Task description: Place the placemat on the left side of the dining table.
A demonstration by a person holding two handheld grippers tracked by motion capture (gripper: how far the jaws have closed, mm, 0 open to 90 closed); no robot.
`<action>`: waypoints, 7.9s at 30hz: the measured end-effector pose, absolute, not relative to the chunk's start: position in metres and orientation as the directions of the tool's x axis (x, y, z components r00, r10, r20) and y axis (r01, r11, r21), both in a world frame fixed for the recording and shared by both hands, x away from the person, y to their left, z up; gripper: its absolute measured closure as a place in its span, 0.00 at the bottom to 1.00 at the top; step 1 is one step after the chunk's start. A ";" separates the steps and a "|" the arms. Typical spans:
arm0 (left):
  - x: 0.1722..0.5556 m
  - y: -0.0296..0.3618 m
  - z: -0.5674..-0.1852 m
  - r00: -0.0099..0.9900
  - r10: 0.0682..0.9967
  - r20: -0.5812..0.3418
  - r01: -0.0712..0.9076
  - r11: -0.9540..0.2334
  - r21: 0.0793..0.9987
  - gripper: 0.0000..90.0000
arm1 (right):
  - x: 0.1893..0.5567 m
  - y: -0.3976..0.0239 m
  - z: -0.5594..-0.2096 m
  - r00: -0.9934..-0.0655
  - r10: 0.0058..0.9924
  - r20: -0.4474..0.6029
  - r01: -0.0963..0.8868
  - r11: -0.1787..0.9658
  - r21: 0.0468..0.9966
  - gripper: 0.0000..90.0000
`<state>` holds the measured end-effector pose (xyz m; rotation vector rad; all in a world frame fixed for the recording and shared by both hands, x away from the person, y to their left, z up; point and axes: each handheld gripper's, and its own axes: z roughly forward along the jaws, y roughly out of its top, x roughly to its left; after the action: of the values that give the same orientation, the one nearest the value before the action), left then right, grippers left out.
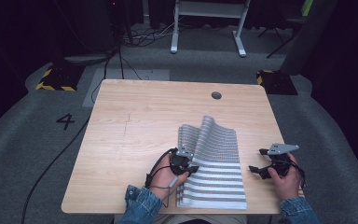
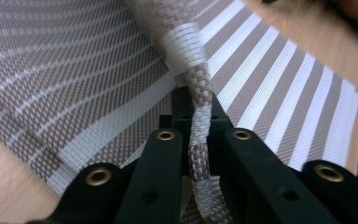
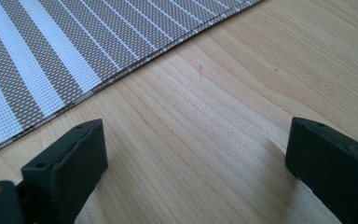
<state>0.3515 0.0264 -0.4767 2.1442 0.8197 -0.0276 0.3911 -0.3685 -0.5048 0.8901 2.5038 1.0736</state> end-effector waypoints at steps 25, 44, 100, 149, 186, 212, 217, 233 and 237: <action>0.300 0.124 -0.383 0.793 0.607 -0.041 0.401 -0.470 0.786 0.99 | 0.391 -0.369 -0.505 -0.774 0.633 -0.009 0.430 0.536 0.727 0.06; 0.295 0.184 -0.375 0.746 0.665 -0.036 0.463 -0.478 0.746 0.99 | 0.391 -0.369 -0.505 -0.774 0.633 -0.010 0.430 0.537 0.726 0.06; 0.315 0.107 -0.480 0.853 0.521 -0.038 0.447 -0.691 0.568 0.26 | 0.391 -0.369 -0.505 -0.773 0.634 -0.007 0.431 0.534 0.727 0.06; 0.307 0.191 -0.402 0.600 0.796 0.080 0.370 -0.364 0.855 0.96 | 0.391 -0.369 -0.505 -0.775 0.632 -0.003 0.433 0.534 0.726 0.06; 0.293 0.315 -0.400 0.144 0.988 0.059 0.449 -0.119 0.886 0.92 | 0.391 -0.369 -0.504 -0.776 0.631 -0.005 0.432 0.537 0.725 0.06; 0.323 0.249 -0.424 0.337 0.940 -0.054 0.583 -0.164 0.795 0.34 | 0.391 -0.369 -0.505 -0.775 0.631 -0.005 0.432 0.536 0.726 0.06; 0.334 0.225 -0.441 0.396 0.917 -0.050 0.624 -0.229 0.747 0.34 | 0.391 -0.369 -0.505 -0.775 0.632 -0.004 0.432 0.536 0.725 0.06; 0.348 0.182 -0.483 0.358 0.934 -0.017 0.798 -0.296 0.525 0.29 | 0.391 -0.369 -0.504 -0.776 0.631 -0.004 0.432 0.536 0.725 0.06; 0.352 0.181 -0.481 0.359 0.933 -0.029 0.817 -0.299 0.493 0.29 | 0.391 -0.369 -0.504 -0.775 0.632 -0.004 0.433 0.536 0.724 0.06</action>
<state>0.3523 0.1812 -0.4809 2.2008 1.5243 0.3679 0.3914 -0.3690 -0.5044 0.8912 2.5110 1.0747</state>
